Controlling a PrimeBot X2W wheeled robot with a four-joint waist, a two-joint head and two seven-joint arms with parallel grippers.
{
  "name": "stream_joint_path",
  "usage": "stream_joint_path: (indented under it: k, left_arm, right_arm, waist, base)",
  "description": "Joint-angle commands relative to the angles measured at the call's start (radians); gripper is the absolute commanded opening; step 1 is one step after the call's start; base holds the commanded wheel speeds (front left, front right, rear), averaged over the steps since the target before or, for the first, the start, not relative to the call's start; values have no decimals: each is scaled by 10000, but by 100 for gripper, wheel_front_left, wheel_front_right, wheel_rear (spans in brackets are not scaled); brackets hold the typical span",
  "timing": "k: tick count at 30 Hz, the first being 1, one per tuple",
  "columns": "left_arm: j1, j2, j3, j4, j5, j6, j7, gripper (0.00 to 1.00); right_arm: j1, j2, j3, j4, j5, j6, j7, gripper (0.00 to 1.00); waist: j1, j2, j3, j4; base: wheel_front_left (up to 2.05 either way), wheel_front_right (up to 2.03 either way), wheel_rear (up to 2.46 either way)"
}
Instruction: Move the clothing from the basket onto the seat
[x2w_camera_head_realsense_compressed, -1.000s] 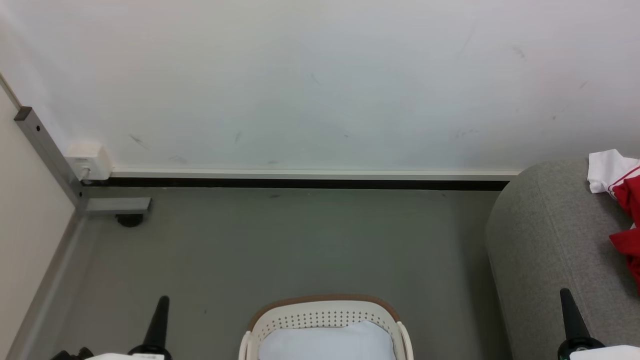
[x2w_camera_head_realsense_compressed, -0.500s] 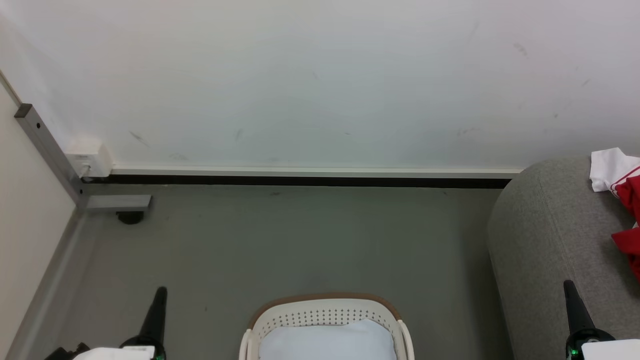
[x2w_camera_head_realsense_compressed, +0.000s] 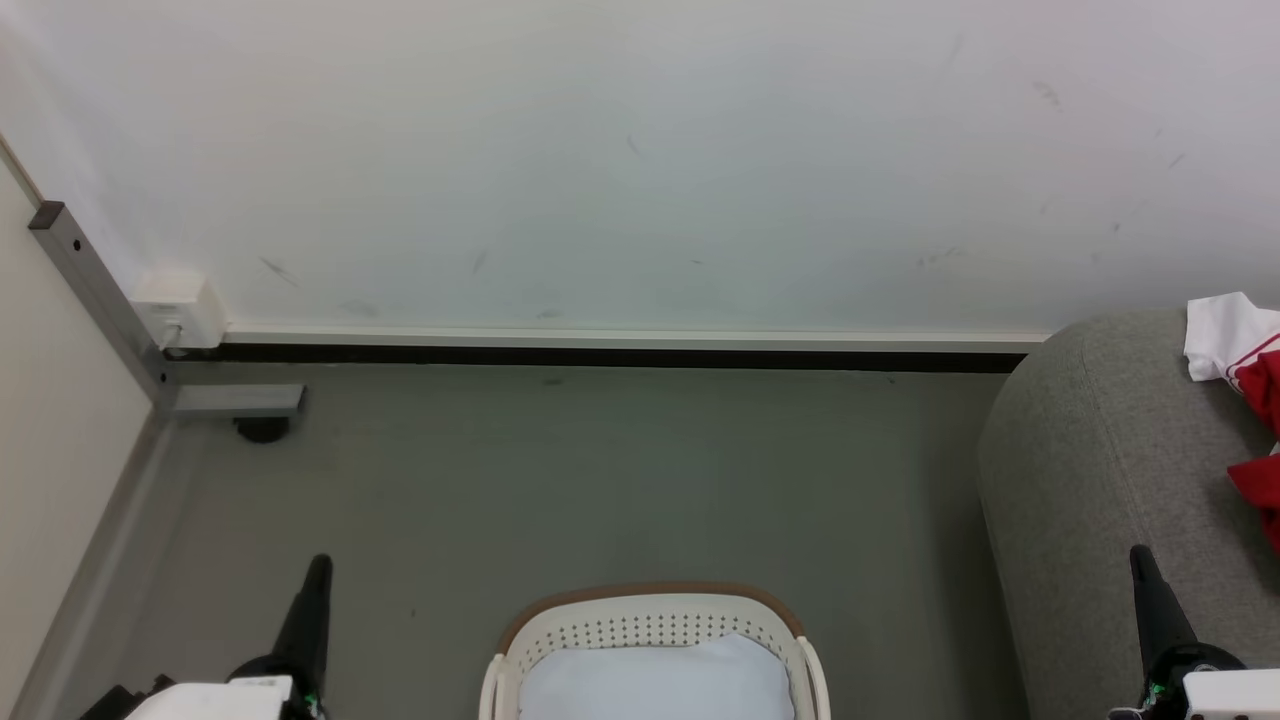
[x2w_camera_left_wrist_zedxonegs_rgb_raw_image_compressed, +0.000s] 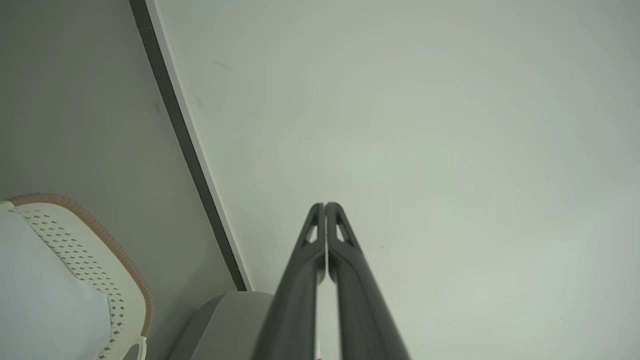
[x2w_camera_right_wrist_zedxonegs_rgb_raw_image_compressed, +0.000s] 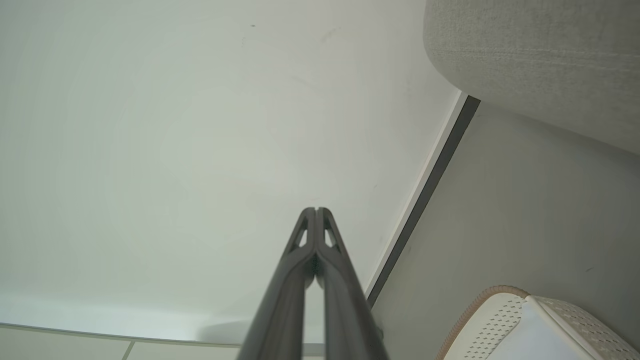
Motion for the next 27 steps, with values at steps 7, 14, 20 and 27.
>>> stream_joint_path:
  k: [7,14,20,27]
  left_arm:
    - [-195,24,106,-76,-694,-85,170,0]
    - [-281,22,151,-100,-1132,-87,303,0]
    - [-305,20,167,-105,-1356,-89,355,0]
    - [-304,20,167,-106,-1357,-89,354,0]
  right_arm:
    - [-179,-93,-81,-119,661,-19,174,0]
    - [-240,-95,-123,-172,1159,-20,315,0]
    - [-267,-95,-137,-185,1317,-21,363,0]
    - [-266,-95,-135,-184,1318,-21,363,0]
  waist:
    - [0,0,37,15]
    - [0,0,72,29]
    - [0,0,90,35]
    - [0,0,90,35]
  base:
    - [0,0,0]
    - [0,0,0]
    - [0,0,0]
    - [0,0,0]
